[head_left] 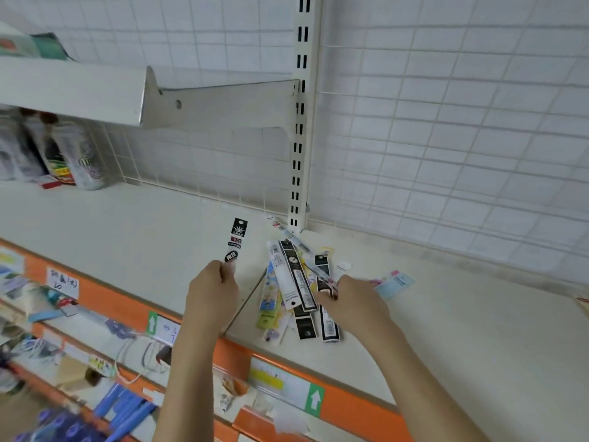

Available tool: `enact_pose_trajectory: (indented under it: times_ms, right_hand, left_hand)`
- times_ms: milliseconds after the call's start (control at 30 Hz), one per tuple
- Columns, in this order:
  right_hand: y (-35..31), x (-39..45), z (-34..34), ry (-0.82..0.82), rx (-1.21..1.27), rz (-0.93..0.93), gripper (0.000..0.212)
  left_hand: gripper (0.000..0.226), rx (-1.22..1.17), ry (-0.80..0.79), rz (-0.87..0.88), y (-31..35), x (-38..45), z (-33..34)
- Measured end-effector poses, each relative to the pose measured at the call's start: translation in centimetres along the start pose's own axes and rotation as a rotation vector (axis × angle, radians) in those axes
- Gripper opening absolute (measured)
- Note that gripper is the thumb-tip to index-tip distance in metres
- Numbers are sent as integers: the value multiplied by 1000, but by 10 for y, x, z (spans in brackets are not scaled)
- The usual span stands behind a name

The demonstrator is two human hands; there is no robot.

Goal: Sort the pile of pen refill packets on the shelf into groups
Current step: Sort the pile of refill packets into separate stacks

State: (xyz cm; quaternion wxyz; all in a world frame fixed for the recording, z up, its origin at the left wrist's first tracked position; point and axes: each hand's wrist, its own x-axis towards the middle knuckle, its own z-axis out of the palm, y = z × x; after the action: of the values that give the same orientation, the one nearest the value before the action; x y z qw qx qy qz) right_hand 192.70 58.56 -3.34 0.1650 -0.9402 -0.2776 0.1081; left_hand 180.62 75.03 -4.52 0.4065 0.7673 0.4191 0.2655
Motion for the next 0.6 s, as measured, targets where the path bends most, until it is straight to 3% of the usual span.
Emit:
enact_pose_trajectory:
  times_ms: [167, 400, 600]
  right_hand:
    - [9, 5, -9, -45, 80, 30, 13]
    - [30, -2, -24, 8, 201, 59, 15]
    - [39, -7, -23, 69, 253, 91, 22]
  left_hand:
    - [41, 55, 5, 47, 9, -3, 6]
    - [38, 248, -90, 107, 27, 8, 33]
    - [36, 400, -192, -35, 48, 23, 55]
